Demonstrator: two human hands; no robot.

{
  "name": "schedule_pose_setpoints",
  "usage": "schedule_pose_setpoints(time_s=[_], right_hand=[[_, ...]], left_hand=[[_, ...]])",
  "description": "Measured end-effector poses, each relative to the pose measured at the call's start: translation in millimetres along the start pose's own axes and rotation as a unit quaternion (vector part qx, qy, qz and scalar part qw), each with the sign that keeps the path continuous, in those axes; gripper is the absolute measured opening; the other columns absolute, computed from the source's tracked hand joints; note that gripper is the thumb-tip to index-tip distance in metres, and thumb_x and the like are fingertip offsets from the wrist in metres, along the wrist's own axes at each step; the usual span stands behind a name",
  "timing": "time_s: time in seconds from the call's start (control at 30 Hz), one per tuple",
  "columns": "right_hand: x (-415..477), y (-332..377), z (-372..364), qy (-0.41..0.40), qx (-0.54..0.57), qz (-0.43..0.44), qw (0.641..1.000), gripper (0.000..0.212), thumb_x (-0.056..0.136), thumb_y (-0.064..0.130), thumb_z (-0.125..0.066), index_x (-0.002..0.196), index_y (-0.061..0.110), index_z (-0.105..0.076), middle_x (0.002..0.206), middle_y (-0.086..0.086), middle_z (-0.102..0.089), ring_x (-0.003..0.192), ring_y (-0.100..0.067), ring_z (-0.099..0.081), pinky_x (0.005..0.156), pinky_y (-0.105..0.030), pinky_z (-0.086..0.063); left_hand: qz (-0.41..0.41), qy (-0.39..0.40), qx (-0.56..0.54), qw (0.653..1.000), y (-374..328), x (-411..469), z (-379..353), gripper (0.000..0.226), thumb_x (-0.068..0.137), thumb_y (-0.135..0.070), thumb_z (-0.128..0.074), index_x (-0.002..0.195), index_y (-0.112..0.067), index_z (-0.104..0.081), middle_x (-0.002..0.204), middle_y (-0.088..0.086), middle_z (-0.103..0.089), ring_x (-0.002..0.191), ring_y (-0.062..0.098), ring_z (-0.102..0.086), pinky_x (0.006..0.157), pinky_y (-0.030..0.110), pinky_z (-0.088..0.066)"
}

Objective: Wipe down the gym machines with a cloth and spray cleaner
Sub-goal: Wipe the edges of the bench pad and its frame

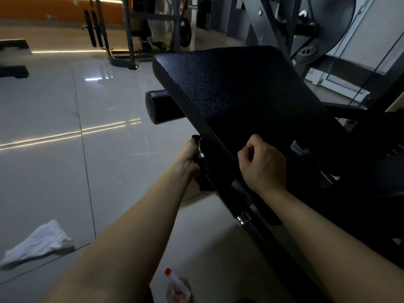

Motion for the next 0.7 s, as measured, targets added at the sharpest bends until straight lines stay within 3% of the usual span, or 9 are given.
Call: schedule_pose_setpoints(time_s=[0.13, 0.17, 0.23, 0.33, 0.43, 0.6, 0.7], right_hand=[[-1.0, 0.5, 0.1, 0.004, 0.001, 0.001, 1.0, 0.017, 0.092, 0.026, -0.054, 0.079, 0.023, -0.044, 0.065, 0.009, -0.049, 0.053, -0.007, -0.043, 0.048, -0.021, -0.022], [-0.3, -0.4, 0.0, 0.003, 0.002, -0.002, 1.0, 0.017, 0.092, 0.025, -0.054, 0.079, 0.022, -0.045, 0.064, 0.009, -0.05, 0.053, -0.009, -0.044, 0.048, -0.021, -0.022], [-0.8, -0.4, -0.5, 0.002, 0.003, -0.004, 1.0, 0.016, 0.092, 0.025, -0.053, 0.078, 0.022, -0.045, 0.065, 0.007, -0.051, 0.054, -0.01, -0.046, 0.048, -0.022, -0.023], [-1.1, 0.0, -0.5, 0.004, 0.004, -0.004, 1.0, 0.016, 0.092, 0.024, -0.053, 0.079, 0.022, -0.045, 0.065, 0.007, -0.05, 0.054, -0.012, -0.048, 0.048, -0.022, -0.025], [-1.5, 1.6, 1.0, -0.006, -0.007, -0.005, 1.0, 0.018, 0.091, 0.022, -0.056, 0.077, 0.022, -0.044, 0.063, 0.008, -0.048, 0.051, -0.002, -0.037, 0.048, -0.02, -0.018], [-0.7, 0.0, -1.0, 0.001, -0.001, 0.002, 1.0, 0.018, 0.091, 0.023, -0.054, 0.076, 0.021, -0.044, 0.061, 0.008, -0.048, 0.051, -0.004, -0.043, 0.047, -0.022, -0.02], [-0.7, -0.5, -1.3, 0.005, 0.002, 0.003, 1.0, 0.017, 0.091, 0.025, -0.053, 0.076, 0.022, -0.044, 0.061, 0.008, -0.048, 0.051, -0.006, -0.045, 0.047, -0.023, -0.022]], left_hand=[[0.003, 0.039, -0.096, 0.995, 21.8, -12.6, 6.6, 0.027, 0.102, -0.027, -0.053, 0.086, -0.01, -0.067, 0.081, 0.008, -0.067, 0.072, 0.023, -0.069, 0.069, 0.038, -0.064], [-0.007, 0.039, -0.103, 0.994, 23.7, -15.6, 9.8, 0.028, 0.102, -0.025, -0.054, 0.085, -0.009, -0.069, 0.078, 0.009, -0.068, 0.068, 0.023, -0.069, 0.065, 0.037, -0.063], [-0.08, -0.01, -0.029, 0.996, 15.9, -18.6, 18.5, 0.019, 0.101, -0.015, -0.054, 0.092, -0.006, -0.068, 0.074, 0.01, -0.066, 0.06, 0.023, -0.066, 0.055, 0.032, -0.058], [-0.189, -0.066, 0.1, 0.975, -5.7, -15.2, 10.5, 0.027, 0.094, -0.021, -0.046, 0.112, -0.004, -0.058, 0.085, 0.014, -0.064, 0.077, 0.031, -0.063, 0.062, 0.036, -0.052], [-0.156, -0.098, 0.135, 0.974, -22.2, -5.9, 1.9, 0.023, 0.101, -0.021, -0.046, 0.108, -0.005, -0.059, 0.079, 0.012, -0.061, 0.066, 0.027, -0.06, 0.06, 0.03, -0.049], [0.004, 0.028, 0.155, 0.987, -31.5, 6.8, -2.0, 0.026, 0.101, -0.016, -0.053, 0.079, -0.01, -0.066, 0.066, 0.005, -0.067, 0.052, 0.019, -0.066, 0.049, 0.028, -0.056], [0.001, 0.068, 0.128, 0.989, -26.1, 0.8, -5.8, 0.029, 0.104, -0.017, -0.05, 0.079, -0.009, -0.063, 0.055, 0.002, -0.063, 0.044, 0.015, -0.062, 0.044, 0.024, -0.053]])
Point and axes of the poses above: each hand's wrist, its own x-axis towards the middle knuckle, its own z-axis out of the back of the hand, y = z × x, the point moved 7 cm from there along x, towards the middle knuckle
